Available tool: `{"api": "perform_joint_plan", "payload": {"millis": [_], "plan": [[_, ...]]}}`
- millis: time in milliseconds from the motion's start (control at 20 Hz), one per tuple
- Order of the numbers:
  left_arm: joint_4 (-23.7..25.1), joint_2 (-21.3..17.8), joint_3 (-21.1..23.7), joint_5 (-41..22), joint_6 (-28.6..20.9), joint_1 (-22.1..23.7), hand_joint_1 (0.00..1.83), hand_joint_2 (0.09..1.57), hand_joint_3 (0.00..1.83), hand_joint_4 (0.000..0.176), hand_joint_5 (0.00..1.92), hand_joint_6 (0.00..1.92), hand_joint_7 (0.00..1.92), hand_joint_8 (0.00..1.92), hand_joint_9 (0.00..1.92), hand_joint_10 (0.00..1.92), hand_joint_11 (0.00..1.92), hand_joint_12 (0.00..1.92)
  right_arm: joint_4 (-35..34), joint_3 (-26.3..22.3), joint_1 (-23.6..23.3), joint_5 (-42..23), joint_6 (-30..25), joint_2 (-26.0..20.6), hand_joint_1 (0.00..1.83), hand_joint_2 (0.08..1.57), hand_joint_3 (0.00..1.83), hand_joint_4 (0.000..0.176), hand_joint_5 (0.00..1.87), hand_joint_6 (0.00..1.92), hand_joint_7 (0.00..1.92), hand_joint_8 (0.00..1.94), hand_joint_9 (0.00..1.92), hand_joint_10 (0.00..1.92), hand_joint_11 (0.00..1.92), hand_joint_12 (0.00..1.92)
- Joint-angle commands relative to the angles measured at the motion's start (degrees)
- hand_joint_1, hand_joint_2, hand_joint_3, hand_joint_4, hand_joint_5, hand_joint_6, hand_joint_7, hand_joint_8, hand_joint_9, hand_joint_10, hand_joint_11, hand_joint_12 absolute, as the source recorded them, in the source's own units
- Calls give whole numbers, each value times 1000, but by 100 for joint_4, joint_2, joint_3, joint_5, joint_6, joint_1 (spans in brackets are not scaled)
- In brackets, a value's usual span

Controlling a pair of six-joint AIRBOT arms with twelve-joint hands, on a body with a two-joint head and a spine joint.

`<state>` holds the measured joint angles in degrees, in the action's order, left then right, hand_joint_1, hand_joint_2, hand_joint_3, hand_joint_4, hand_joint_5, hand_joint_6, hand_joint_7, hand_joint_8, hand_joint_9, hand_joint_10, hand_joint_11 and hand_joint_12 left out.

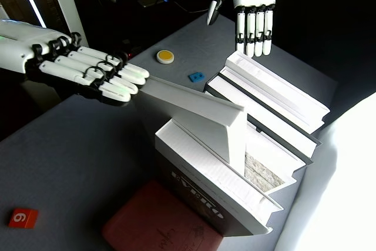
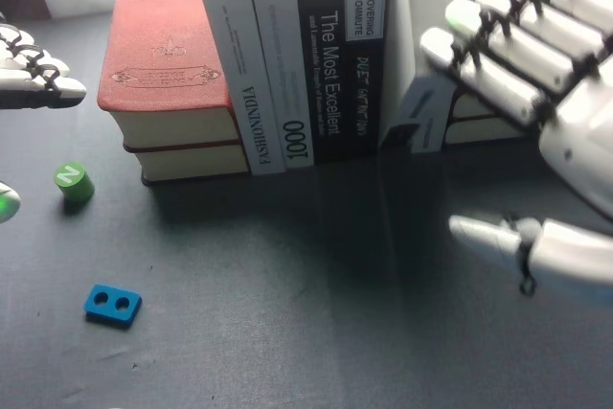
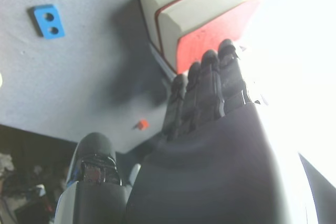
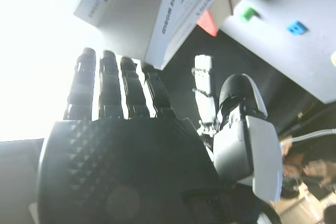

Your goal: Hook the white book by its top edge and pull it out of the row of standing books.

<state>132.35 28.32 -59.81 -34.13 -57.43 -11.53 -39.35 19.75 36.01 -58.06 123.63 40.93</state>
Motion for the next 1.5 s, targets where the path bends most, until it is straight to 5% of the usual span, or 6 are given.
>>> {"api": "perform_joint_plan", "payload": {"millis": [0, 750, 1450], "plan": [[-209, -29, 7, 320, 9, 102, 0, 1234, 7, 0, 0, 0, 0, 0, 0, 0, 0, 0, 169, -46, -7, -346, 61, -28, 0, 1187, 4, 0, 46, 13, 16, 4, 3, 1, 0, 0], [-210, -58, -10, 309, -6, 107, 0, 1244, 7, 0, 0, 0, 0, 0, 0, 0, 0, 0, -400, -424, 413, -176, 687, -167, 0, 1206, 8, 0, 85, 12, 49, 7, 14, 3, 0, 0], [-209, -48, -46, 313, -10, 106, 0, 1238, 2, 0, 0, 0, 0, 0, 0, 0, 0, 0, -739, -31, 780, 292, 970, 279, 0, 1250, 15, 0, 76, 4, 44, 2, 20, 6, 0, 0]]}}
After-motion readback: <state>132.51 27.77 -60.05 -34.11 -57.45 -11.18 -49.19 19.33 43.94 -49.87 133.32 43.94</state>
